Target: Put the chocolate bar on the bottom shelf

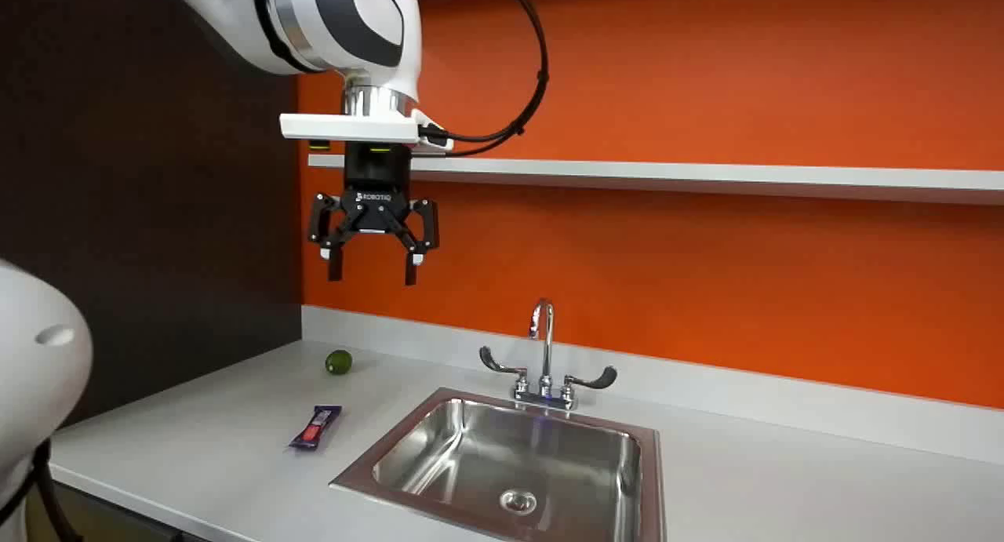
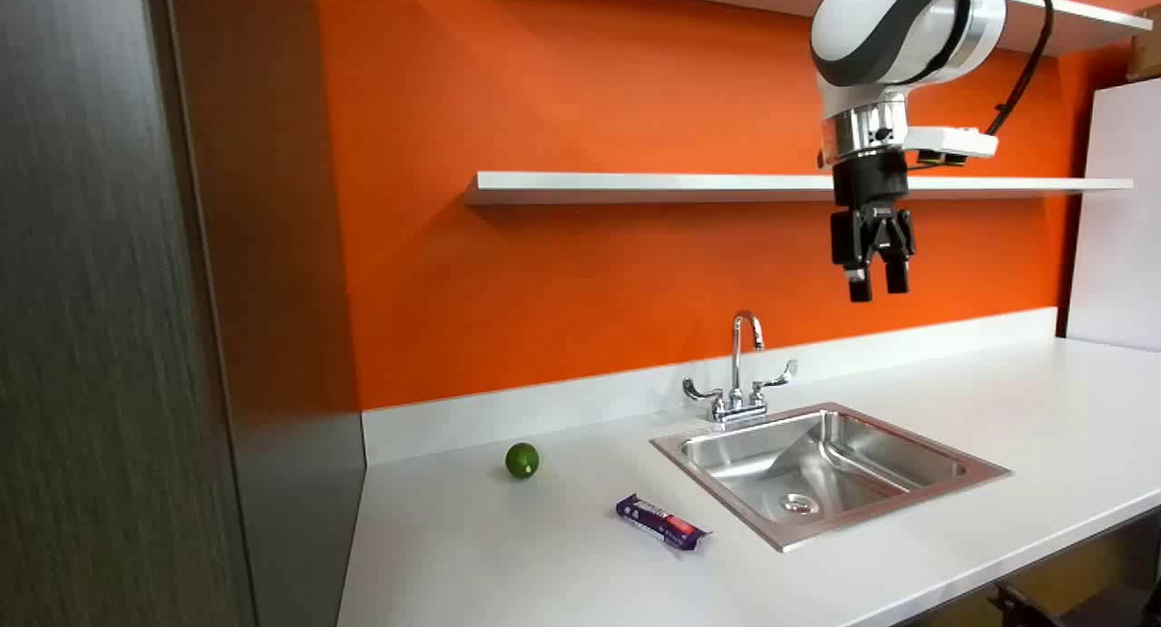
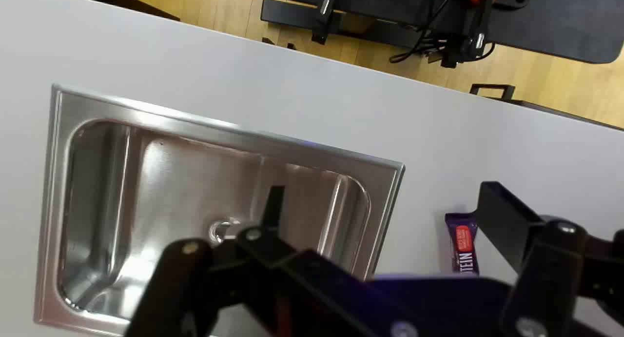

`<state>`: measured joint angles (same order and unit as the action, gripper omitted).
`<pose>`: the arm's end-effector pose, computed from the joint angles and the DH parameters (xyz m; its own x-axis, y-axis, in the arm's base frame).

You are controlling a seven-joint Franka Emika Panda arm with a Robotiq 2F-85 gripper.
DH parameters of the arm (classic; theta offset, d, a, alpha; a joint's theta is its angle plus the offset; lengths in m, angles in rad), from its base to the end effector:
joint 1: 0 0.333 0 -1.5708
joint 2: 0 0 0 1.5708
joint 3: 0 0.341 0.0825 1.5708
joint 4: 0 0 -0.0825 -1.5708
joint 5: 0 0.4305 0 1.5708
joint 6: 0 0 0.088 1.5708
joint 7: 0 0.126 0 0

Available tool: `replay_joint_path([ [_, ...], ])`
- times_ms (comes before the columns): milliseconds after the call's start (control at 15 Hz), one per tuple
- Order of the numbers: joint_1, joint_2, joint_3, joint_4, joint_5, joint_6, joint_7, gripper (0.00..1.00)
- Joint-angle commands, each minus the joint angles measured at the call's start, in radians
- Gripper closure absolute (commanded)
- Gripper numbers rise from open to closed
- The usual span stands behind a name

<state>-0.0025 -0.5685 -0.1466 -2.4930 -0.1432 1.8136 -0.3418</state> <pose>0.3867 -0.0734 0.4556 0.9582 0.2566 -0.1267 0.2603 -0.9654 0.0137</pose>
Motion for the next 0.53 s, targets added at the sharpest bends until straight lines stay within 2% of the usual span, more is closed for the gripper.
replay_joint_path([
  [0, -0.005, 0.001, 0.005, 0.001, 0.003, -0.001, -0.002, 0.0],
  [467, 0.016, 0.008, 0.023, -0.009, 0.02, 0.022, 0.005, 0.0],
])
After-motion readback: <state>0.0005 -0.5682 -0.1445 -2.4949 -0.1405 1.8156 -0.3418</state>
